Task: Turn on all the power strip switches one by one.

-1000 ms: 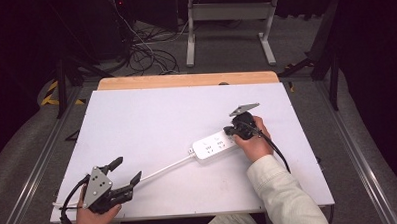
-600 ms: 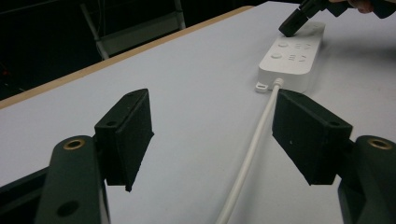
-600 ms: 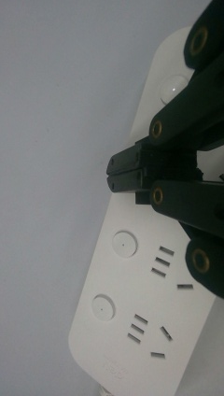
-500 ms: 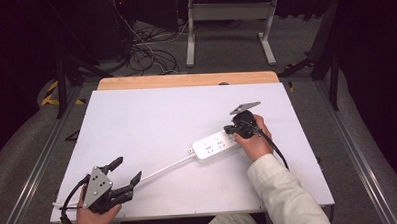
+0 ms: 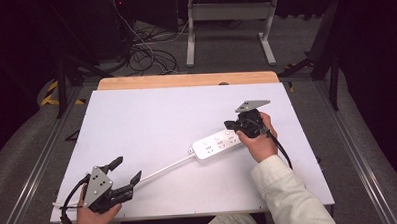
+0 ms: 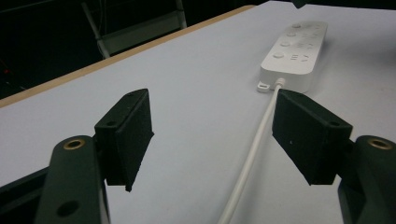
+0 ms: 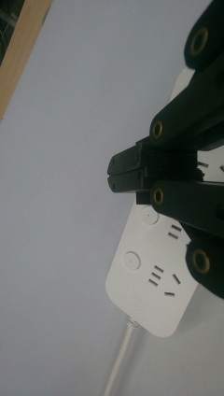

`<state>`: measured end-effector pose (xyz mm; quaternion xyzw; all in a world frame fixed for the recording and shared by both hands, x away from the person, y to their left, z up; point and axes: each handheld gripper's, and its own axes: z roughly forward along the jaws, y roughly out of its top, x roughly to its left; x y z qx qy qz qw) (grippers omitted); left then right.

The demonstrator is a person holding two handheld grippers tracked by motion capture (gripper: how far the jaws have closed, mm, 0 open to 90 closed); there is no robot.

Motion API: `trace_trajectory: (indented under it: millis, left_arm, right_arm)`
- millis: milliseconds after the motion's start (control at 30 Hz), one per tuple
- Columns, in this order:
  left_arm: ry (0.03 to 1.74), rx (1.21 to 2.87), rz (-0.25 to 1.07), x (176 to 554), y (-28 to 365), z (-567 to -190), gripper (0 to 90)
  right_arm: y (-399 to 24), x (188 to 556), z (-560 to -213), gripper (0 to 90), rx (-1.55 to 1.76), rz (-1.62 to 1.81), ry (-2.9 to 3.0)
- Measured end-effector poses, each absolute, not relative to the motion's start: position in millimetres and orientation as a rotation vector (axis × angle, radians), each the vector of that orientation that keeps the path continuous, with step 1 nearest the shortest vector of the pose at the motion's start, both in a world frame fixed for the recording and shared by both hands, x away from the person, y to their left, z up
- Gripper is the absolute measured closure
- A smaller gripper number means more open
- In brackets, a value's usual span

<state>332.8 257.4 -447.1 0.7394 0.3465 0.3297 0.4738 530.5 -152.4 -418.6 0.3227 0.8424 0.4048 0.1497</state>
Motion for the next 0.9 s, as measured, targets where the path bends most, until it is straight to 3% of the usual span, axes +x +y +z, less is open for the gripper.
trace_trajectory:
  millis: [400, 900]
  left_arm:
    - [0.848, 1.806, 0.803, 332, 258, -447, 29.0]
    - [0.851, 1.808, 0.807, 332, 258, -447, 29.0]
  right_arm:
    - [-127, 517, -408, 90.0, 0.802, 1.185, 2.467]
    - [-118, 524, -434, 90.0, 0.828, 1.100, 2.533]
